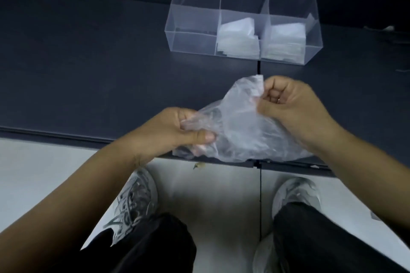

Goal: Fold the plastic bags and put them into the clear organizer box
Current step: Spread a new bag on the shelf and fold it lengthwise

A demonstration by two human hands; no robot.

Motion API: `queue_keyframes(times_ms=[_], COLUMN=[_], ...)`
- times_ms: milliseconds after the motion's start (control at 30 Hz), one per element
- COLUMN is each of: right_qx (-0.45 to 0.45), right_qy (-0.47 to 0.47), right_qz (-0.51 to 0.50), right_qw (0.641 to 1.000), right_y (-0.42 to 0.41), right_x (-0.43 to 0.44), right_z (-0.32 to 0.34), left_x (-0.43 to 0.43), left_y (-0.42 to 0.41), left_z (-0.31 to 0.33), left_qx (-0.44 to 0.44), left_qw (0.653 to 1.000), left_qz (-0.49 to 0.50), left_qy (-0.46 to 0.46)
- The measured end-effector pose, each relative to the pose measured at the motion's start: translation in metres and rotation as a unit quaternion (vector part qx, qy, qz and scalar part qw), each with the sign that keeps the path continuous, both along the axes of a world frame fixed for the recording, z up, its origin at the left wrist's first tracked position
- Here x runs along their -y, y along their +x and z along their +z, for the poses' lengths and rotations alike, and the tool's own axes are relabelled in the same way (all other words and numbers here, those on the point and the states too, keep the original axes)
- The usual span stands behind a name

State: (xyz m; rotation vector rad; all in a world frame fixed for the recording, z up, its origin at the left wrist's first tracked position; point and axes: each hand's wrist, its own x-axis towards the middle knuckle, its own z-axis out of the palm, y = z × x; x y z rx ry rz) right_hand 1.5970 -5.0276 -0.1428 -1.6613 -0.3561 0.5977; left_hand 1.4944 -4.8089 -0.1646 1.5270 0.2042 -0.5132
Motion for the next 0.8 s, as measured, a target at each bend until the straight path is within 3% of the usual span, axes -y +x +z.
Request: queue_keyframes(times_ms=[133,200,267,333,400,467,567,700,800], right_qx=[0.078,0.129,0.172,0.185,0.169,0.185,0.2,0.142,0.096], right_qy=[-0.083,-0.096,-0.117,-0.207,-0.272,-0.258,-0.22,-0.3,-0.169], right_qz=[-0.112,-0.179,-0.126,-0.01,0.023,-0.009,0.006,0.092,0.063], right_qw=[0.987,0.971,0.97,0.961,0.947,0.948,0.955,0.939,0.979], right_y=[0.039,0.047,0.043,0.034,0.027,0.027,0.032,0.037,0.034], right_x=[0.006,0.013,0.016,0.015,0.011,0.003,-0.028,-0.073,-0.074], right_z=[-0.014,-0.015,-0.017,-0.024,-0.031,-0.032,-0.028,-0.037,-0.04], left_x=[-0.007,-0.01,-0.012,-0.014,-0.02,-0.026,-0.027,-0.011,-0.002], left_y=[0.017,0.02,0.019,0.018,0.019,0.022,0.031,0.044,0.046], left_z=[-0.014,-0.022,-0.027,-0.031,-0.034,-0.035,-0.033,-0.036,-0.039], left_qx=[-0.012,-0.015,-0.038,-0.057,-0.033,0.0,0.05,0.014,-0.005], left_qw=[0.979,0.968,0.969,0.969,0.947,0.917,0.921,0.968,0.976], left_qz=[0.17,0.194,0.19,0.178,0.17,0.193,0.195,0.16,0.161], left_qy=[0.107,0.156,0.155,0.16,0.269,0.348,0.334,0.19,0.143])
